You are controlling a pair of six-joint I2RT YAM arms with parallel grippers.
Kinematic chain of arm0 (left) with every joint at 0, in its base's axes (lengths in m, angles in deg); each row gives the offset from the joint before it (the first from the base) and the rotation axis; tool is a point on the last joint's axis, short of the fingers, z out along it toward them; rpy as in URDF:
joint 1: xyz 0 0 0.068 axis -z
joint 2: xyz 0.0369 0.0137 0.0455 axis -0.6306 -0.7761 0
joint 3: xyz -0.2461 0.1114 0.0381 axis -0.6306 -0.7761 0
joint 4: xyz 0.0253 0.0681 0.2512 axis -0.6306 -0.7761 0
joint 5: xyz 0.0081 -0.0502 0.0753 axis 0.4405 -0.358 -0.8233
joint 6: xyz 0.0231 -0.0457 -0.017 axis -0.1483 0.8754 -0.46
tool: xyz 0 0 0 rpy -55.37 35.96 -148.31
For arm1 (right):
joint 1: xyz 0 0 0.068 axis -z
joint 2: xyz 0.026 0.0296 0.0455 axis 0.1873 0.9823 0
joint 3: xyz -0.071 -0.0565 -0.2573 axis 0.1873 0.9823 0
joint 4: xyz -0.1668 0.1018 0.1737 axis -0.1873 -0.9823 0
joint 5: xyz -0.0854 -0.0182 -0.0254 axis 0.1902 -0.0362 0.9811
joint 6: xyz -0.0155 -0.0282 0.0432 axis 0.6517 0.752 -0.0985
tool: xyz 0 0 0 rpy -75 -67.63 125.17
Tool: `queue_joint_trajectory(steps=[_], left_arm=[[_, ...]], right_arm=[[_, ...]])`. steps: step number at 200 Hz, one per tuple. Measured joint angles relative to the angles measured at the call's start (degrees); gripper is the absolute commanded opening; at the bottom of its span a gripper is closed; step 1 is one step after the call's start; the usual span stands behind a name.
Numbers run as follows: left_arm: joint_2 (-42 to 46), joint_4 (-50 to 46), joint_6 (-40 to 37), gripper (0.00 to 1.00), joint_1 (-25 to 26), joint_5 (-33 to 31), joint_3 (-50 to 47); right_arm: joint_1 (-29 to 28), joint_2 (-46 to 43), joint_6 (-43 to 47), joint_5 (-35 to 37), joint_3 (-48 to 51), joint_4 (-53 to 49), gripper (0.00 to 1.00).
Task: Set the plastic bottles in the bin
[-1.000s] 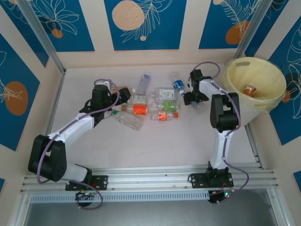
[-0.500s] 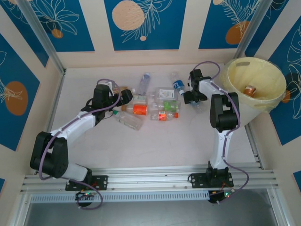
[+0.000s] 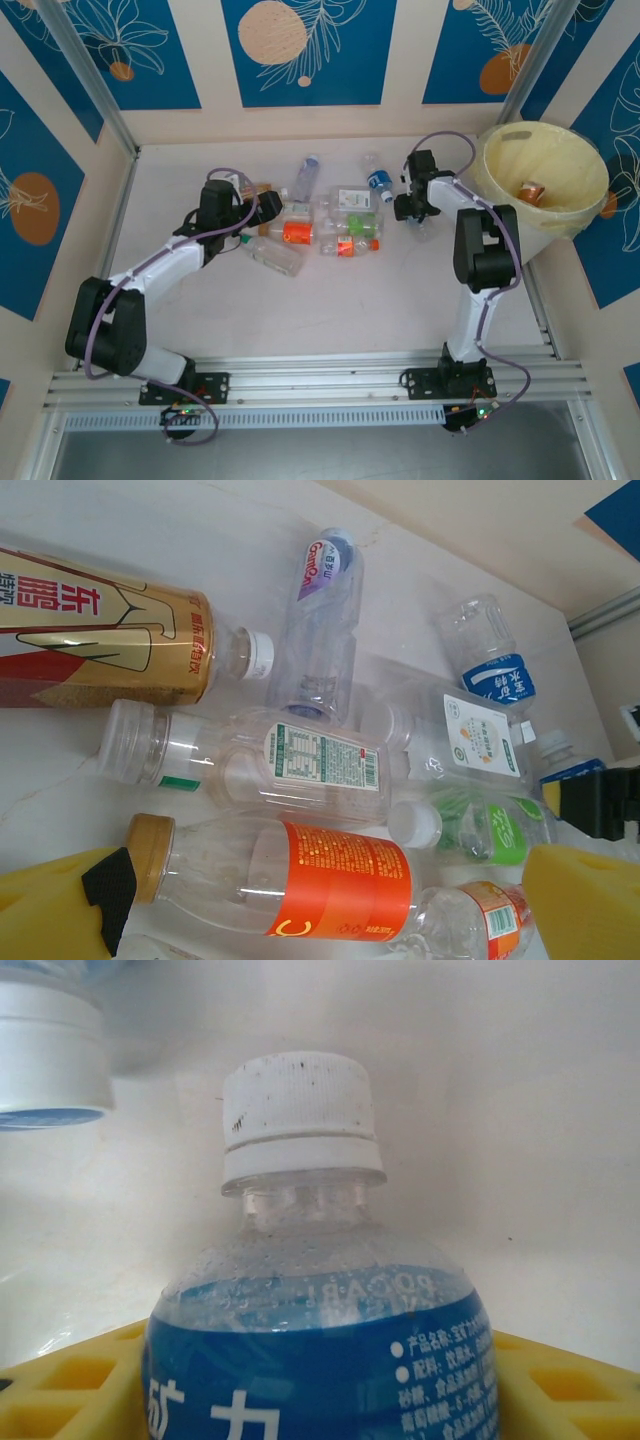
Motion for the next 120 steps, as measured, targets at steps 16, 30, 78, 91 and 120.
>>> queue_joint_trajectory(steps=[16,30,78,91,120], left_arm=[[-0.1,0.0,0.1,1.0,0.0,0.0,0.0],[-0.2,-0.1,0.4,1.0,0.0,0.0,0.1],[-0.4,-0.2,0.4,1.0,0.0,0.0,0.2],[-0.4,-0.2,0.4,1.0,0.0,0.0,0.2],[-0.4,-0.1,0.2,1.0,0.0,1.9,0.2]], right_arm=[[-0.2,-3.6,0.0,-0.5,2.6,2.3,0.49],[-0.3,-7.1,0.0,-1.3,4.8,4.6,0.46],[-0.4,-16.9,0.0,-6.7,10.4,12.0,0.43],[-0.4,-19.3,-0.1,-8.6,11.9,13.6,0.42],[-0.7,-24.5,-0.3,-12.6,14.4,16.4,0.42]])
